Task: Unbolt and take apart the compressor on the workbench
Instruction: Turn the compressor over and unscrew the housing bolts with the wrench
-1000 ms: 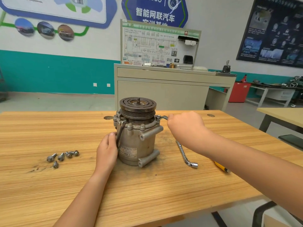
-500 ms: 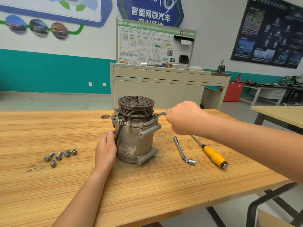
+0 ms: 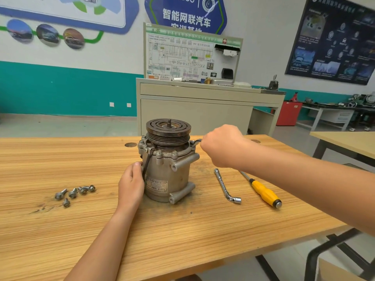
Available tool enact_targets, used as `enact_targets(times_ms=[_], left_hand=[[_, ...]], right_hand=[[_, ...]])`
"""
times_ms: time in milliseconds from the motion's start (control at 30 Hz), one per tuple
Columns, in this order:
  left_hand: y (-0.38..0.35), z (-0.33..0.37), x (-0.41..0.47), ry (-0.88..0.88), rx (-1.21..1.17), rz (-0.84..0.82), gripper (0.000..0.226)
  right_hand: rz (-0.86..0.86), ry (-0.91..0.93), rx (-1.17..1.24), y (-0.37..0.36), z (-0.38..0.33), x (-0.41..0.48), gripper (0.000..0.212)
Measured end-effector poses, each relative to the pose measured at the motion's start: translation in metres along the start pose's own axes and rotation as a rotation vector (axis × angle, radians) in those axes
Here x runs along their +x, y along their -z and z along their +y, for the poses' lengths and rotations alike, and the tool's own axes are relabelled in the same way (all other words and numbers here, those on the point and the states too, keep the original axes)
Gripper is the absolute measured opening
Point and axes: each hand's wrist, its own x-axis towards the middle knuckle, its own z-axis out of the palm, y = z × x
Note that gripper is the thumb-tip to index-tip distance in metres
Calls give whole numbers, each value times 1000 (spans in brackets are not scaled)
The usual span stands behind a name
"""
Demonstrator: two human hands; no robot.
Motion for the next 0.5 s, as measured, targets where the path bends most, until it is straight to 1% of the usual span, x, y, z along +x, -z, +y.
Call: enact_targets(times_ms=[133, 267, 300, 433, 500], left_hand=[[0, 0, 0, 1, 10, 4, 36], [-1, 0, 0, 7, 5, 4, 35], [0, 0, -1, 11, 2, -1, 35], [1, 1, -1, 29, -15, -11, 34], [1, 2, -2, 32, -17, -12, 30]], right_hand=[[-6, -1, -15, 8, -2, 6, 27], [6, -4, 52, 8, 5, 3, 31], [9, -7, 73, 6, 7, 2, 29], [27, -3, 120, -3, 8, -4, 9], [40, 8, 141, -4, 9, -3, 9]])
